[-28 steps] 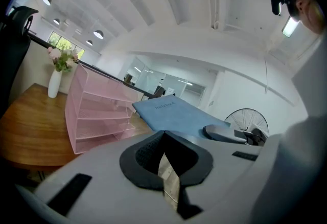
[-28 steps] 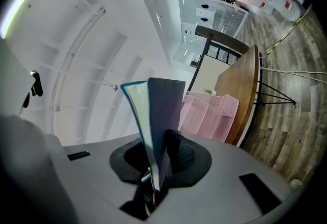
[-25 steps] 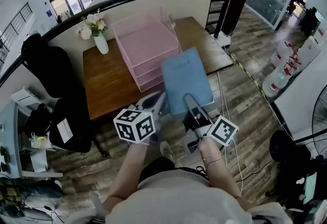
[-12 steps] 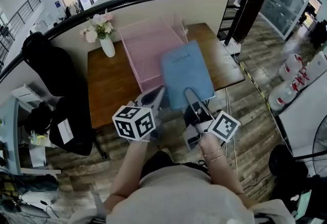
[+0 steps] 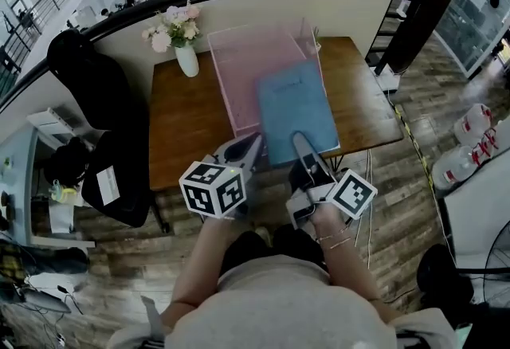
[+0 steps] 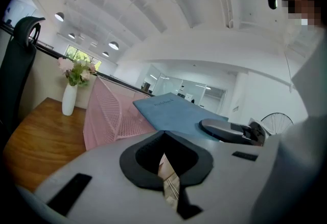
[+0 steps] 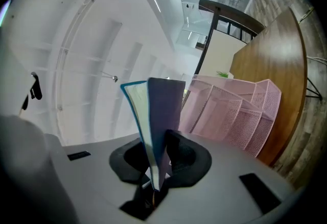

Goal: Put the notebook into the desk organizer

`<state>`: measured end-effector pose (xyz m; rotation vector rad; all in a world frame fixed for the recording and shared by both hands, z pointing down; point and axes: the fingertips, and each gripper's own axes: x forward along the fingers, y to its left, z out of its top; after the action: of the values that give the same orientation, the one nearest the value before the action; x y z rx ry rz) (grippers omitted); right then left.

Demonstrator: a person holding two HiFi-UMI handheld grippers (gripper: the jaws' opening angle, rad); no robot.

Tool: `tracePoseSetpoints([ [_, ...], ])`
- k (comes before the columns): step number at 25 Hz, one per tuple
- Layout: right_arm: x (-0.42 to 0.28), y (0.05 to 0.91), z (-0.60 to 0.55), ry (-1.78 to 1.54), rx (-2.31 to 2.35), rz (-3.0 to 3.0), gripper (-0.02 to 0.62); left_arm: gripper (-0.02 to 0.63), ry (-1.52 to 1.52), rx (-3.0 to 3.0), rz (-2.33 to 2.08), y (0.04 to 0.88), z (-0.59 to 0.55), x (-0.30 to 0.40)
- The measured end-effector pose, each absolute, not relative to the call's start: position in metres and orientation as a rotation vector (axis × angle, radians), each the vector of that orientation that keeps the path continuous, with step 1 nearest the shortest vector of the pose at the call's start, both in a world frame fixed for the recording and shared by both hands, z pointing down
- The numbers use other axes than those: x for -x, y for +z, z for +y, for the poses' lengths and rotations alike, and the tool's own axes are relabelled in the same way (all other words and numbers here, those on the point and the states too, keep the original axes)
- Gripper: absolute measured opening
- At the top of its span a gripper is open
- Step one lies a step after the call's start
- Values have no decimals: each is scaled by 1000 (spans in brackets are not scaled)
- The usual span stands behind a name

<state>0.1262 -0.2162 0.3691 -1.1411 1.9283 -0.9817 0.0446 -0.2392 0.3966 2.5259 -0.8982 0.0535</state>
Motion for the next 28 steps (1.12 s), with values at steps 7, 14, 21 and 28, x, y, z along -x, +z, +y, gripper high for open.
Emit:
tracePoseSetpoints([
  [7,-116,374,-236,-1055,1070,1977,67,11,18,-2484,-978,399,-244,-36],
  [14,-115,371,-253,-1123,996,2033,67,11,13,-2425,-1081,396,-250,-33],
  [21,-113,379,-273,-1200,949,2022,70,11,-19,-2348,-1136,405,-257,-31],
  [28,-116,393,-282,-1234,965,1998,69,11,-9,-2309,-1163,412,-263,-27],
])
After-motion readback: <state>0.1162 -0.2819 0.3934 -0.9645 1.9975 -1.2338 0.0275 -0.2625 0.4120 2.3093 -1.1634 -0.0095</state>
